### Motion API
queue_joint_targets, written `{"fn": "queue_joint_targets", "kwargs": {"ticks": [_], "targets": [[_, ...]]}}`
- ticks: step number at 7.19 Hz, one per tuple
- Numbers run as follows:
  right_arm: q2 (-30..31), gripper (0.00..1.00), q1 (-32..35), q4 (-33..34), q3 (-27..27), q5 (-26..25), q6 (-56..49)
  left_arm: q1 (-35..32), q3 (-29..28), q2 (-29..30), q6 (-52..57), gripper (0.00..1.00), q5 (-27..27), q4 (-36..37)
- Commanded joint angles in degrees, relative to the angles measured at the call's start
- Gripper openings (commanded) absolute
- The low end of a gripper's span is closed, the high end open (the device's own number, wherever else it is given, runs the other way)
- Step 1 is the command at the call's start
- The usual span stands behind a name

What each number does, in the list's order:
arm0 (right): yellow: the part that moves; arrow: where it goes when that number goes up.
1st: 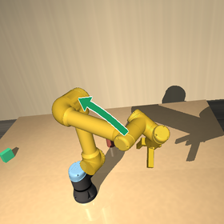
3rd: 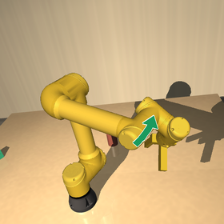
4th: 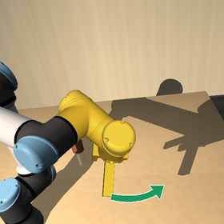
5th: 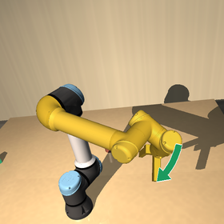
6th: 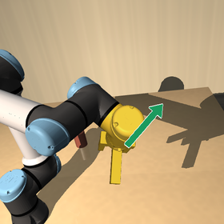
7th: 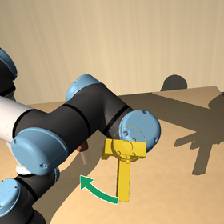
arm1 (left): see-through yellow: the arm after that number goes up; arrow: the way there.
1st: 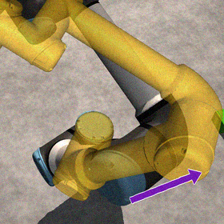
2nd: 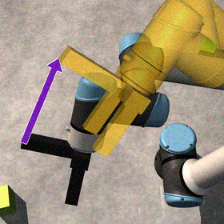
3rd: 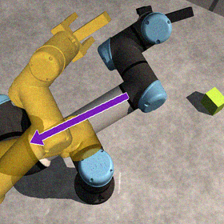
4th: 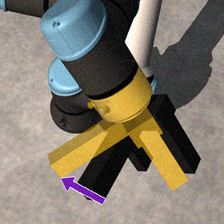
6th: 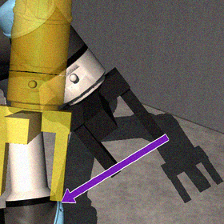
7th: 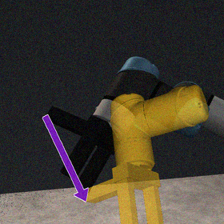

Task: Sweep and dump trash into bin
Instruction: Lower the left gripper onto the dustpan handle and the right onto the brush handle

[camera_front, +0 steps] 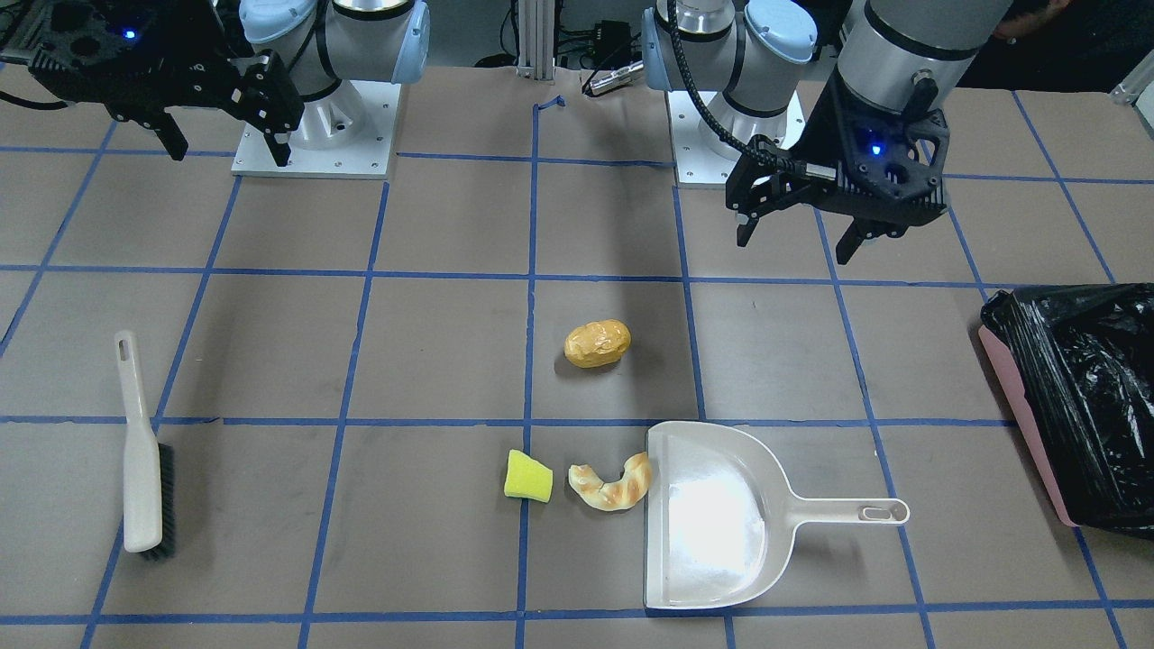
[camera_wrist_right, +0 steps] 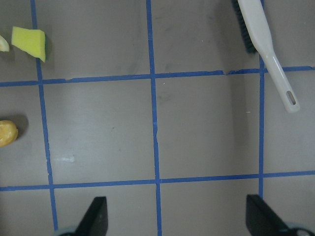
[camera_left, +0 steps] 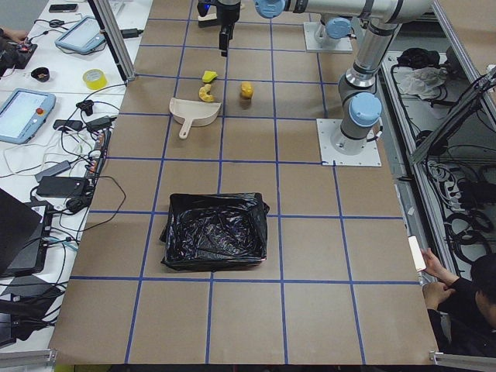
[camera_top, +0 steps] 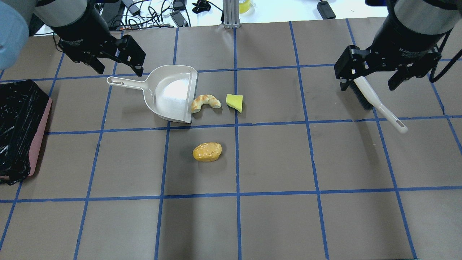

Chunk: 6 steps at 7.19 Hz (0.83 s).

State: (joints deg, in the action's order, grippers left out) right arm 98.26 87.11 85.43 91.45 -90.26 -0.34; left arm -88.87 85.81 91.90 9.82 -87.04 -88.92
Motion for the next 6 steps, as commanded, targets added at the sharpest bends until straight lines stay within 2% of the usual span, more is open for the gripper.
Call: {"fn": "queue_joint_targets", "kwargs": {"ticks": [1,4,5,6], "targets": [[0.01,1.00,-0.09,0.00,0.05,0.17,-0.09,0.01,0.32,1.09,0.02,1.00,-0.06,0.06],[-0.52,1.00,-0.97,0.96,0.40,0.08,-7.52,0.18,0.59,2.22,1.76,0.99,-1.82,1.28],[-2.09,1.00,-2.02,2.27,0.57,-0.44,-12.79,2.01,0.68,4.41,6.83,0.97,-1.56,6.42],[-5.58,1.00,-3.33,2.81,0.58,-2.97,-20.06,5.60,0.76,7.21,9.84,0.97,-0.60,7.35]]}}
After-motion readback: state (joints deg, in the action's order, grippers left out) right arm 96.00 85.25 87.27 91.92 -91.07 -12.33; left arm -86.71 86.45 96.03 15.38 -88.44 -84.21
